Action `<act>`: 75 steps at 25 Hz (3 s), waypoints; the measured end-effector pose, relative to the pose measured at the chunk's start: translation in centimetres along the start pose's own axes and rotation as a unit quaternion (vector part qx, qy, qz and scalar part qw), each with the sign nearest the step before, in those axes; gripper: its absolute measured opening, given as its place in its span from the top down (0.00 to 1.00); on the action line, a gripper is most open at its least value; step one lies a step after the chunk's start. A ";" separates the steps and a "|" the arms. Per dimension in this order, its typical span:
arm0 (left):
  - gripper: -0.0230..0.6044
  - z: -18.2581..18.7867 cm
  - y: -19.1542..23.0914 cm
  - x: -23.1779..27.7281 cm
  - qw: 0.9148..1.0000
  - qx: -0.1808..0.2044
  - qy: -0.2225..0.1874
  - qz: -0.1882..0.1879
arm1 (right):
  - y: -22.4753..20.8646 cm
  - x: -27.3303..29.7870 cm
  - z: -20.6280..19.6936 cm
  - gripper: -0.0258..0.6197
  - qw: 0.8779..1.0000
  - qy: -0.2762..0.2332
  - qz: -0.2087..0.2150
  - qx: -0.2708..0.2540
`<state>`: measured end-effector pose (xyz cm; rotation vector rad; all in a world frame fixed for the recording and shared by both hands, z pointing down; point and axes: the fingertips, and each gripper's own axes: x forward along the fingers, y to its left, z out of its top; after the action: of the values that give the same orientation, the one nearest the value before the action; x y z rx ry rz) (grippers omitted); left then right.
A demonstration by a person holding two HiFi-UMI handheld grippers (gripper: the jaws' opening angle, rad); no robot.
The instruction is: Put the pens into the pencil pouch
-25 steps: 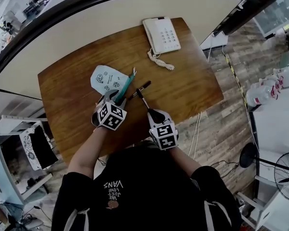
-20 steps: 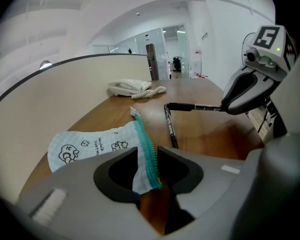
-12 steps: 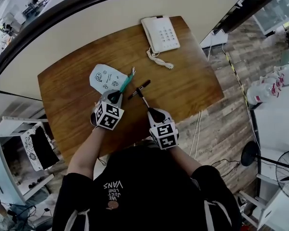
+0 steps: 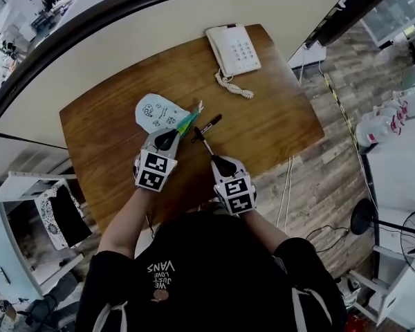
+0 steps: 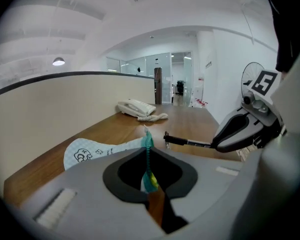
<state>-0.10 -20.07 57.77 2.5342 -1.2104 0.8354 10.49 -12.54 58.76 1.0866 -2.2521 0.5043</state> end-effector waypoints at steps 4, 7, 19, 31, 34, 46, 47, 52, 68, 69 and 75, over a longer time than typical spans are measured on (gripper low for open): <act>0.91 0.7 -0.2 -1.6 1.000 0.009 -0.022 -0.017 | 1.9 0.2 0.0 0.88 1.000 0.003 0.004 0.002; 0.91 0.6 -0.4 -2.7 0.999 0.016 -0.029 -0.029 | 3.3 0.1 0.2 0.88 1.000 0.005 0.007 0.001; 0.91 0.3 -3.7 -5.2 0.995 0.043 -0.043 -0.079 | 6.0 -0.4 0.7 0.88 0.999 0.032 0.020 0.002; 0.91 0.3 -5.3 -6.4 0.992 0.033 -0.068 -0.106 | 5.4 2.1 4.0 0.88 0.998 0.046 0.028 -0.026; 0.92 0.5 -5.4 -6.6 0.991 0.032 -0.075 -0.109 | 5.3 3.5 4.6 0.88 0.998 0.050 0.039 -0.028; 0.92 1.4 -2.9 -6.8 0.991 -0.060 -0.097 -0.072 | 4.1 3.8 7.7 0.77 0.994 -0.052 0.077 0.050; 0.92 1.5 -2.6 -6.8 0.990 -0.068 -0.100 -0.068 | 3.5 3.6 7.7 0.78 0.993 -0.064 0.072 0.066; 0.92 1.9 -1.8 -6.5 0.989 -0.089 -0.106 -0.053 | -1.1 4.0 4.0 0.78 0.995 -0.013 -0.025 0.091; 0.92 1.0 0.4 -9.1 0.987 -0.121 -0.108 0.007 | -2.7 10.0 3.7 0.62 0.984 0.023 -0.121 0.127; 0.92 0.9 0.5 -9.3 0.987 -0.122 -0.107 0.009 | -2.7 10.3 3.5 0.62 0.985 0.031 -0.123 0.120; 0.92 0.4 1.0 -10.0 0.986 -0.125 -0.108 0.011 | -2.6 10.8 2.4 0.64 0.985 0.069 -0.136 0.083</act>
<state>-5.68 -14.40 51.63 2.4555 -1.3147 0.3889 6.36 -21.69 64.09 1.3752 -1.9315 0.6389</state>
